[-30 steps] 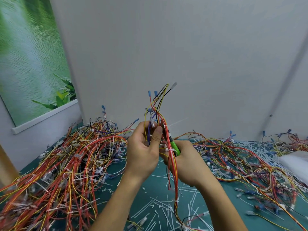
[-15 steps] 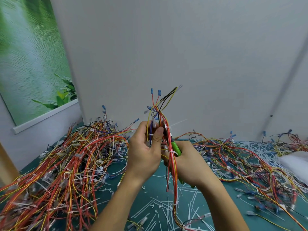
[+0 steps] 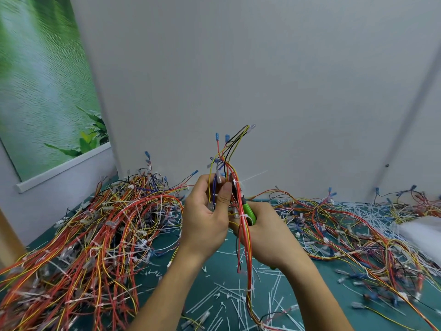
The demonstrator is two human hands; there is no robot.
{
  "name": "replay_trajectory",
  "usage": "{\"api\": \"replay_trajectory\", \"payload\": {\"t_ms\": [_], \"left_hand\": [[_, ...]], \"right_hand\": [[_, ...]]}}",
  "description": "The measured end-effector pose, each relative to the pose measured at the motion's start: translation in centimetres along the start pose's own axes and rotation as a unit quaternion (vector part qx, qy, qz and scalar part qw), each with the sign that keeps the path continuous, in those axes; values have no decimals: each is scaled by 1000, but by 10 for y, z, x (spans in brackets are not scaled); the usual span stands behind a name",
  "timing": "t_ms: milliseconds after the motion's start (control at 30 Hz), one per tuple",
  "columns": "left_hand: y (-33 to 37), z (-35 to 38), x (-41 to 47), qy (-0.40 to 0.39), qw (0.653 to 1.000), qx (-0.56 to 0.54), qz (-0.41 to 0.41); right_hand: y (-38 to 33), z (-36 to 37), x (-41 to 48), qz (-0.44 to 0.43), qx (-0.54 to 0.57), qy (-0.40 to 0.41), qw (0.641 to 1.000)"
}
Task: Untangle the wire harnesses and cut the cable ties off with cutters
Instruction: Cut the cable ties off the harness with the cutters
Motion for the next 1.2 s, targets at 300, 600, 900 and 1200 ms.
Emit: {"api": "replay_trajectory", "payload": {"t_ms": [300, 600, 900, 1200], "left_hand": [[-1, 0, 1, -4, 1000, -10, -9], [-3, 2, 1, -14, 999, -19, -22], [-5, 1, 0, -13, 999, -17, -27], [-5, 2, 1, -14, 1000, -8, -26]], "right_hand": [[1, -1, -1, 18, -7, 9, 1000], [1, -2, 1, 19, -31, 30, 999], [5, -2, 2, 33, -28, 27, 999], [1, -1, 1, 21, -24, 24, 999]]}}
Point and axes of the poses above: each hand's wrist, its own x-axis towards the middle knuckle, its own z-axis out of the palm, y = z × x, the point moved 10 cm from there along x, towards the middle knuckle, and after that the axes turned 15 degrees about z, right-handed, at the moved point
